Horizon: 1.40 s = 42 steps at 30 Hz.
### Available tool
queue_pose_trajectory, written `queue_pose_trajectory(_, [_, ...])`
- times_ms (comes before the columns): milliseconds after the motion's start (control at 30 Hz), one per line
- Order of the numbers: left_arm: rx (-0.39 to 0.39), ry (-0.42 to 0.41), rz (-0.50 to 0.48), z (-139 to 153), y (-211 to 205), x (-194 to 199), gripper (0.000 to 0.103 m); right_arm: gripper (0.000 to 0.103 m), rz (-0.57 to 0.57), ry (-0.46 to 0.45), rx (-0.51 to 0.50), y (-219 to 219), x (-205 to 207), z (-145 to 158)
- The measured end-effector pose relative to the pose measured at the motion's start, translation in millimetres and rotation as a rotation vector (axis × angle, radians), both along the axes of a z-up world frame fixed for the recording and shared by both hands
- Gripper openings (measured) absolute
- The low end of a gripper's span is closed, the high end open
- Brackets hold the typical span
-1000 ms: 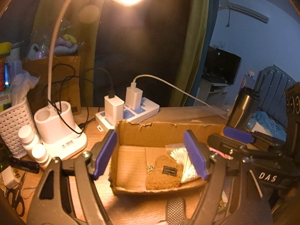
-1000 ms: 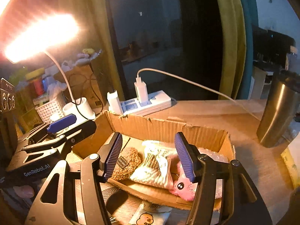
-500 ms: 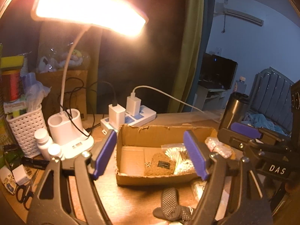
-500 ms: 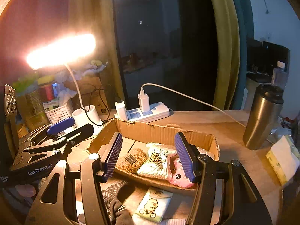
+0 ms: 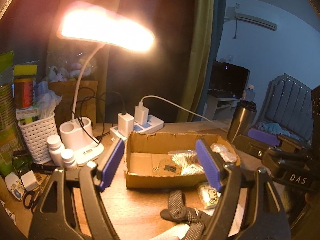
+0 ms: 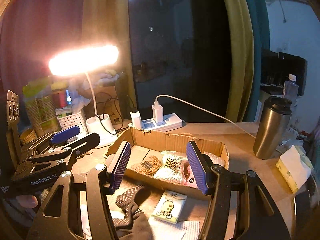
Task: Organize soft objects
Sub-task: 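Grasp the chick-print tissue pack with the right gripper while the left reaches the gray dotted socks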
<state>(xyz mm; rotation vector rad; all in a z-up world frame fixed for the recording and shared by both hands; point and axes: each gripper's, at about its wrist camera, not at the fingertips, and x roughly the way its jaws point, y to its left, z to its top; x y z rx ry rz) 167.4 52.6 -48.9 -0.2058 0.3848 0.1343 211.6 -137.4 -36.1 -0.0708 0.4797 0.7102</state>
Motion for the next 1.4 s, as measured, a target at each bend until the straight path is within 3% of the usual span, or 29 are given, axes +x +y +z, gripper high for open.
queue_pose_trajectory(667, [-0.042,0.060,0.005,-36,3,-16,0.076,0.061,-0.006,0.068,-0.054,3,-12,-39])
queue_pose_trajectory(1400, [-0.036,0.249,-0.011,-81,-4,18,0.076,0.061,-0.041,0.307,-0.181,14,30,-115])
